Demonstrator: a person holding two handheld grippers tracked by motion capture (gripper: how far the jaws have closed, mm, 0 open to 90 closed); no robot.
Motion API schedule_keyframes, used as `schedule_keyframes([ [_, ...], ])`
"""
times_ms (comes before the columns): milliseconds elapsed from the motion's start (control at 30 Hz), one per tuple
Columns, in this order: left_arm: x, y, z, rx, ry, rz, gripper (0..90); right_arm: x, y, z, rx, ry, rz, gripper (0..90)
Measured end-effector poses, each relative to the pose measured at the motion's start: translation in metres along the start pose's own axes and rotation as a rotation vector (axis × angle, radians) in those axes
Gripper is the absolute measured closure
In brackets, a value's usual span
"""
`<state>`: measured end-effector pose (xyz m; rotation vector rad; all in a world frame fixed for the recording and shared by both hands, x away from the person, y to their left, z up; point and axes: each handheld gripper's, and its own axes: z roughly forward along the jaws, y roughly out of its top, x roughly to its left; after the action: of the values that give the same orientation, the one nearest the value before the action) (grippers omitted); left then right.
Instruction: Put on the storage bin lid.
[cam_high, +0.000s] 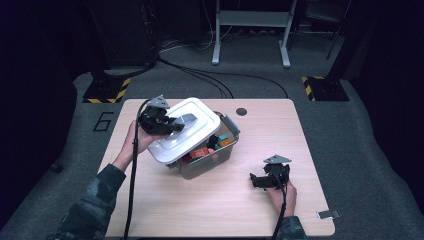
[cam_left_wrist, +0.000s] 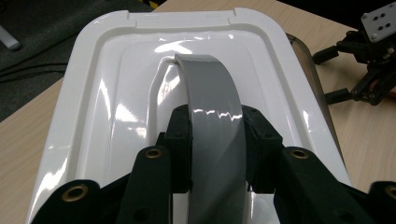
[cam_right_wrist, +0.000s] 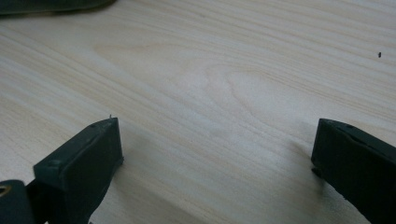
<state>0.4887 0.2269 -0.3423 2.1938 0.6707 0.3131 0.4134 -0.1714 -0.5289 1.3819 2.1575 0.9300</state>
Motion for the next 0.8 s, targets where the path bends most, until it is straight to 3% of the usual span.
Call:
schedule_keyframes([
  [533,-0.015,0.008,0.027,0.038,-0.056,0.055,67.0,0.0,0.0,0.0,0.003,0.006,-0.009,1.1],
  [800,-0.02,0.011,0.037,0.046,-0.079,0.057,67.0,0.0,0.0,0.0,0.003,0.006,-0.009,1.1],
])
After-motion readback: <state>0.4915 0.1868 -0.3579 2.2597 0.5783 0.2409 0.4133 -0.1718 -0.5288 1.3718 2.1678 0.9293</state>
